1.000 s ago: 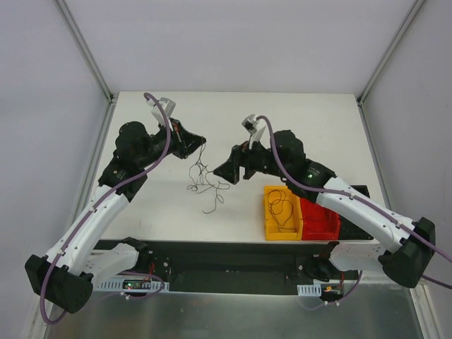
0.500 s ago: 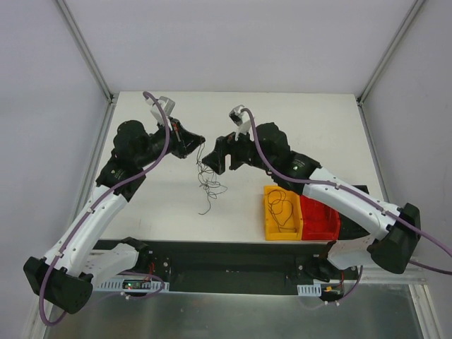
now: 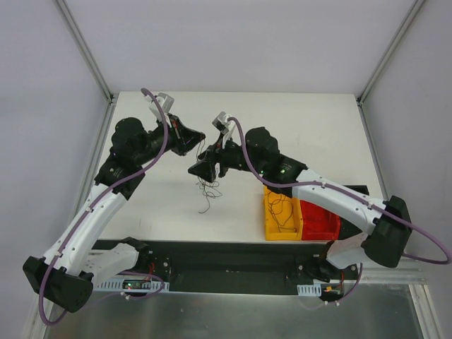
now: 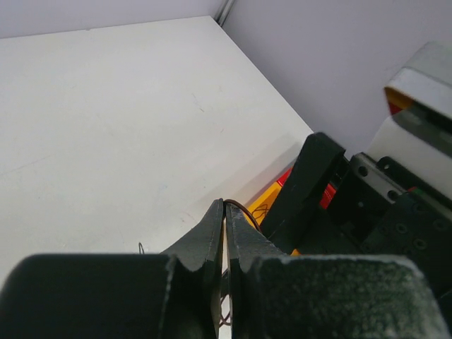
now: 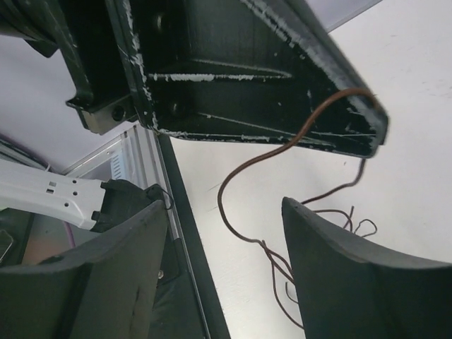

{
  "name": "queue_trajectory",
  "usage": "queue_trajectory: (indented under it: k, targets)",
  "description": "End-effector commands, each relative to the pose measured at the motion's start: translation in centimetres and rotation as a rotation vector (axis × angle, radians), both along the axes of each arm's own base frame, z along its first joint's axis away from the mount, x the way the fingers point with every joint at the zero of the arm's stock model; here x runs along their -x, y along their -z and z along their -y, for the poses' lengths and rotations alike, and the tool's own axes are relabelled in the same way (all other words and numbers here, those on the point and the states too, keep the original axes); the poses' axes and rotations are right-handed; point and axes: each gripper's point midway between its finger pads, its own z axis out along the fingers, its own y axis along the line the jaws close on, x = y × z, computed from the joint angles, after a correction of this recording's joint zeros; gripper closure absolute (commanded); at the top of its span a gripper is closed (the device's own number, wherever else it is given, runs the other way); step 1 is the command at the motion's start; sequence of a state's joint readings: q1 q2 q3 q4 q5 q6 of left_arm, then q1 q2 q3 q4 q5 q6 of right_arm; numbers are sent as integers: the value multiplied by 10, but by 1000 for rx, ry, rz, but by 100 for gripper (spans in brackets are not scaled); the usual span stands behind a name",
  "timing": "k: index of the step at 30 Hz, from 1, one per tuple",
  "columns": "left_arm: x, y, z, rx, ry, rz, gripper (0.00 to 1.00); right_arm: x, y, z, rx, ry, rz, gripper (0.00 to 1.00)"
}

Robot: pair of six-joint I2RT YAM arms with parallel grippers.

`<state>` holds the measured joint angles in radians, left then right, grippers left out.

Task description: Untangle the cables

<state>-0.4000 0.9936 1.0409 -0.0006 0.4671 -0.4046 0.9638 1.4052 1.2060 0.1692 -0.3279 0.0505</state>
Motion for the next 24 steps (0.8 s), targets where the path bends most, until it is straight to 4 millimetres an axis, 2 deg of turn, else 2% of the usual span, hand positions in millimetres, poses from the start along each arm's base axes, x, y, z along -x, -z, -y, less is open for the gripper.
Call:
queue_trajectory:
  k: [1, 5, 10, 14, 16, 18, 24]
  targets:
    - [6, -36, 1, 38, 18, 88, 100, 11, -25, -21, -114, -116, 29, 36]
    - [1, -51, -3, 40, -15, 131, 100, 24, -4, -32, -153, -183, -66, 56]
    - [-4, -85, -14, 23, -85, 250, 100, 34, 51, -29, -110, -178, -187, 89]
    - [-9, -113, -27, -3, -158, 344, 100, 41, 101, -17, -39, -140, -267, 92]
    - [-10, -124, -34, -6, -193, 379, 100, 40, 121, -10, -6, -102, -301, 97]
    - [-9, -134, -39, -12, -219, 410, 100, 40, 135, -4, 17, -68, -321, 100]
    - [-13, -149, -61, -62, -335, 482, 100, 44, 148, 15, 63, -26, -322, 100]
